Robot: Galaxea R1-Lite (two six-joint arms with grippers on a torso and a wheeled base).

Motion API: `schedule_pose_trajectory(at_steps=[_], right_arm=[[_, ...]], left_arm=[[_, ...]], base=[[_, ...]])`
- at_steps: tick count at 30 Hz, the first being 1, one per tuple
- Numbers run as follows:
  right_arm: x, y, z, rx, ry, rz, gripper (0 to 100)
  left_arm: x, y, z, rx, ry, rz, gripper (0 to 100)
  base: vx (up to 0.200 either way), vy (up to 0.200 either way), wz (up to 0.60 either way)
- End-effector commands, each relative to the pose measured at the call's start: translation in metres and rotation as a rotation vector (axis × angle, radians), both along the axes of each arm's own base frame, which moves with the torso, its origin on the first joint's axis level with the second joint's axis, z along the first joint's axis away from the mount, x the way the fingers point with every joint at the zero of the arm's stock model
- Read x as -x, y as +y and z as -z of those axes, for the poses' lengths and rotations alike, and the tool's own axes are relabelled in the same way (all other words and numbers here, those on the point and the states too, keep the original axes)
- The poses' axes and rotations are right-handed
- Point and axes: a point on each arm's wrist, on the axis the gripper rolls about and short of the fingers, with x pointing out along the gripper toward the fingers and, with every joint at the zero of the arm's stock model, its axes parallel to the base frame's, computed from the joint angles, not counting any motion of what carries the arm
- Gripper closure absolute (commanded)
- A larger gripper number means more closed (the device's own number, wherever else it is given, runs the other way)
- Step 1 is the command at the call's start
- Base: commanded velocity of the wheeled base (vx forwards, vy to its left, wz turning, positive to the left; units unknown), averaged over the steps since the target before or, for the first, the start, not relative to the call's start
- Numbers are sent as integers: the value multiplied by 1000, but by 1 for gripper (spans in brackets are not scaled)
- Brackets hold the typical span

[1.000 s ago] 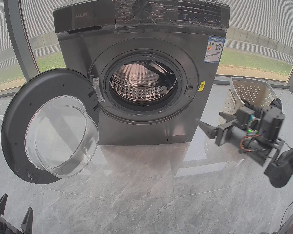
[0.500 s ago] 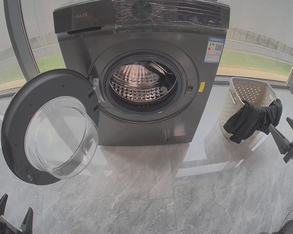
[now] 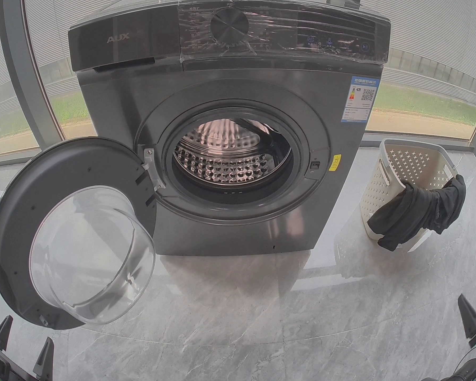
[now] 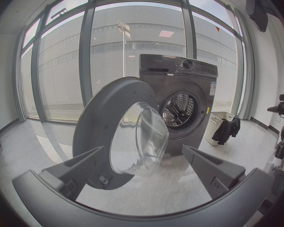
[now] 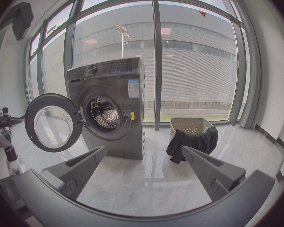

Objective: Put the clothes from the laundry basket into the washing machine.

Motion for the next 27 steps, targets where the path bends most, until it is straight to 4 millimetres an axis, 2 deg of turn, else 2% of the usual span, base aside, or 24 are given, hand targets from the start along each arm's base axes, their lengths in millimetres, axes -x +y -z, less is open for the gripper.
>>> schedule_pose_trajectory(at_steps=[1,2,3,12,27], right_arm=[[27,0,38,1,-66,57,0],[27,0,47,-6,28,62,0],[29,0,45,-11,46,59,0],[27,-1,44,-26,8,94,0],[27,-1,45,-25,7,91,0]], left_arm=[[0,0,5,0,-2,-1,0],[0,0,5,-2,-2,-1,0],[0,0,5,0,-2,-2,0],[0,0,5,-2,-2,-6,0],[0,0,5,2,-2,-6,0]], base=[[0,0,0],[0,0,0],[0,0,0],[0,0,0],[0,-200,0]])
